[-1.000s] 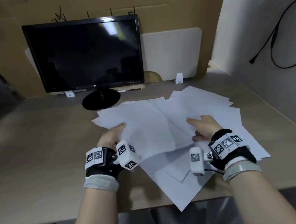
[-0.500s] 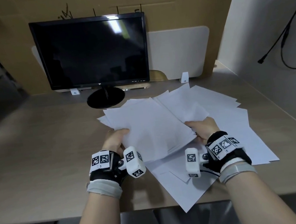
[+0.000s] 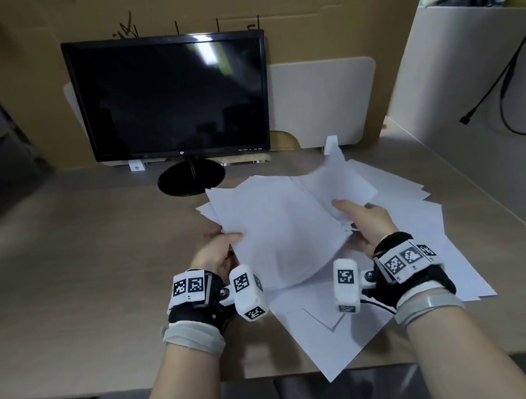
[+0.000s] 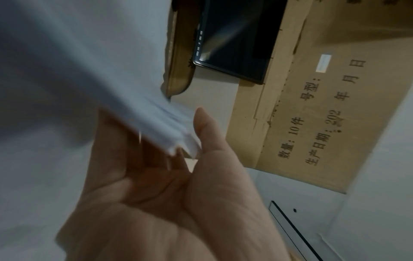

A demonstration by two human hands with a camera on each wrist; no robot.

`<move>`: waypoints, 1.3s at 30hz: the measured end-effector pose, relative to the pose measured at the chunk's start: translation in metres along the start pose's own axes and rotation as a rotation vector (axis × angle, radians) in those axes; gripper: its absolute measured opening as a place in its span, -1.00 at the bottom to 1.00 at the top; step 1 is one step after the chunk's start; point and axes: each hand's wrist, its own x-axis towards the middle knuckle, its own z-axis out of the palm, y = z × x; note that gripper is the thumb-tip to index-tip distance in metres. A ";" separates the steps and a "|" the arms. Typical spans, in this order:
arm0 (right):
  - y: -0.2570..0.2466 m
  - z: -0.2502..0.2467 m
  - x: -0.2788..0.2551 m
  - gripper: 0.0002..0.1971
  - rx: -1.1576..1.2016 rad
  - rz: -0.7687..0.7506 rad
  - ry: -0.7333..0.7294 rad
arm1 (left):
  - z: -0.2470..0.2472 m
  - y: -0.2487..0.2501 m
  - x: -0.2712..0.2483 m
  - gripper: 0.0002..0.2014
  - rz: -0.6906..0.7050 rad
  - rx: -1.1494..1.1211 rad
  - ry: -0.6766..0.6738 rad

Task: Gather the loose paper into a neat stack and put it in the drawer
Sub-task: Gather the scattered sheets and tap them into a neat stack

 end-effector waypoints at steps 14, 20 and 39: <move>-0.004 0.015 -0.004 -0.93 0.017 -0.193 0.082 | 0.011 -0.007 -0.003 -0.65 -0.003 0.064 -0.050; -0.028 0.023 -0.026 -0.89 0.111 -0.333 0.015 | 0.021 -0.006 -0.018 -0.60 -0.056 -0.005 -0.162; 0.016 -0.022 0.015 -0.93 -0.072 -0.093 0.201 | 0.035 -0.011 -0.028 -0.65 -0.075 0.057 -0.136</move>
